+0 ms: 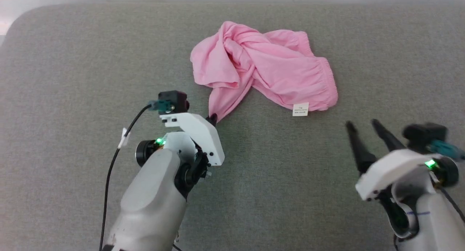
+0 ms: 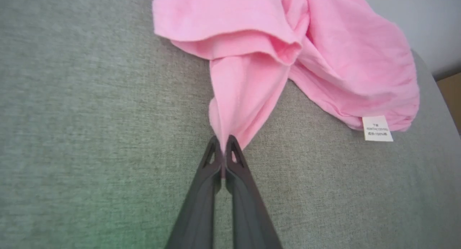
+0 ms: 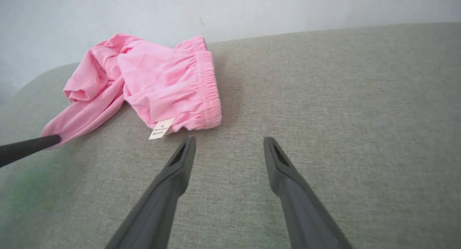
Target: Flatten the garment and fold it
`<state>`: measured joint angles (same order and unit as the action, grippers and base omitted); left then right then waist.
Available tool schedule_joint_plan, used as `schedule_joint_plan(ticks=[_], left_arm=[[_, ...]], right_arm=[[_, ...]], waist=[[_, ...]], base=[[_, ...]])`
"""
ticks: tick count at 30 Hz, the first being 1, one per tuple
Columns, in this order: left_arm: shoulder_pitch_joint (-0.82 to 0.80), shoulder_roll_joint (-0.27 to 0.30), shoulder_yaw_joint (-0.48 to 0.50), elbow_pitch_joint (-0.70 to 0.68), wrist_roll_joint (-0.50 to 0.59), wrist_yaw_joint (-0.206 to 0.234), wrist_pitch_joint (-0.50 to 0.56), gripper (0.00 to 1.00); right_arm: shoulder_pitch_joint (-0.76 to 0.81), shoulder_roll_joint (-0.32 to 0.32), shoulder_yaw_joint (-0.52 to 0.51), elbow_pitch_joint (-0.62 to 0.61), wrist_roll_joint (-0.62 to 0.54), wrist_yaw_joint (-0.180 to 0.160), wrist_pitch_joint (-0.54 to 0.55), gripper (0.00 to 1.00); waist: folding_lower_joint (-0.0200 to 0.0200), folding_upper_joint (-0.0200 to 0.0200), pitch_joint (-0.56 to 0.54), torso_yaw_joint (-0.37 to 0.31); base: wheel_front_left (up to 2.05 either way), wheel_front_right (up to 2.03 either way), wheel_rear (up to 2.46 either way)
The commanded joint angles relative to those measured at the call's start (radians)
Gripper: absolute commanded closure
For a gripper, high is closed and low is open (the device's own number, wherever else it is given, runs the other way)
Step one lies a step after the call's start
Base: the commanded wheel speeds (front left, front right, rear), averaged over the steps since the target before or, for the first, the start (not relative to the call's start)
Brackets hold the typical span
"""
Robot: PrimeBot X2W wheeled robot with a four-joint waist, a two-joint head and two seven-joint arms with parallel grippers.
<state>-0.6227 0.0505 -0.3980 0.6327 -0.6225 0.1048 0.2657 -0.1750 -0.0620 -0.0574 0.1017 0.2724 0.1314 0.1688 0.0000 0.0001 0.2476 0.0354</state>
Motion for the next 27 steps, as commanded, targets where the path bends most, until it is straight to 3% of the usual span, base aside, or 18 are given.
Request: schedule_joint_plan(ticks=[1, 6, 11, 25, 26, 27], left_arm=[[0.029, 0.0, 0.011, -0.029, -0.009, -0.001, -0.026, 1.0], [0.1, 0.001, 0.028, -0.15, -0.021, 0.02, -0.079, 1.0], [0.13, 0.002, 0.022, -0.236, -0.019, 0.044, -0.078, 1.0], [0.149, 0.005, 0.005, -0.31, -0.017, 0.069, -0.068, 1.0], [0.15, 0.005, 0.005, -0.311, -0.017, 0.07, -0.068, 1.0], [0.15, 0.006, 0.005, -0.311, -0.018, 0.07, -0.069, 1.0]], right_arm=[[-0.028, -0.02, 0.035, -0.017, -0.011, -0.001, 0.03, 0.0], [-0.137, -0.092, 0.112, 0.006, -0.042, -0.001, 0.184, 0.0], [-0.255, -0.093, 0.122, 0.117, -0.097, -0.001, 0.283, 0.0], [-0.423, -0.076, 0.167, 0.428, -0.182, -0.001, 0.282, 0.0], [-0.429, -0.077, 0.17, 0.446, -0.178, -0.001, 0.285, 0.24], [-0.434, -0.077, 0.179, 0.457, -0.171, -0.001, 0.281, 0.66]], waist=[[0.0, -0.0001, -0.004, 0.007], [0.0, -0.0001, 0.007, 0.025], [0.0, -0.0001, 0.033, 0.047], [0.0, -0.0001, 0.085, 0.083], [0.0, -0.0001, 0.084, 0.084], [0.0, -0.0001, 0.083, 0.084]], base=[[0.0, 0.0, 0.0], [0.0, 0.0, 0.0], [0.0, 0.0, 0.0], [0.0, 0.0, 0.0], [0.0, 0.0, 0.0], [0.0, 0.0, 0.0]])
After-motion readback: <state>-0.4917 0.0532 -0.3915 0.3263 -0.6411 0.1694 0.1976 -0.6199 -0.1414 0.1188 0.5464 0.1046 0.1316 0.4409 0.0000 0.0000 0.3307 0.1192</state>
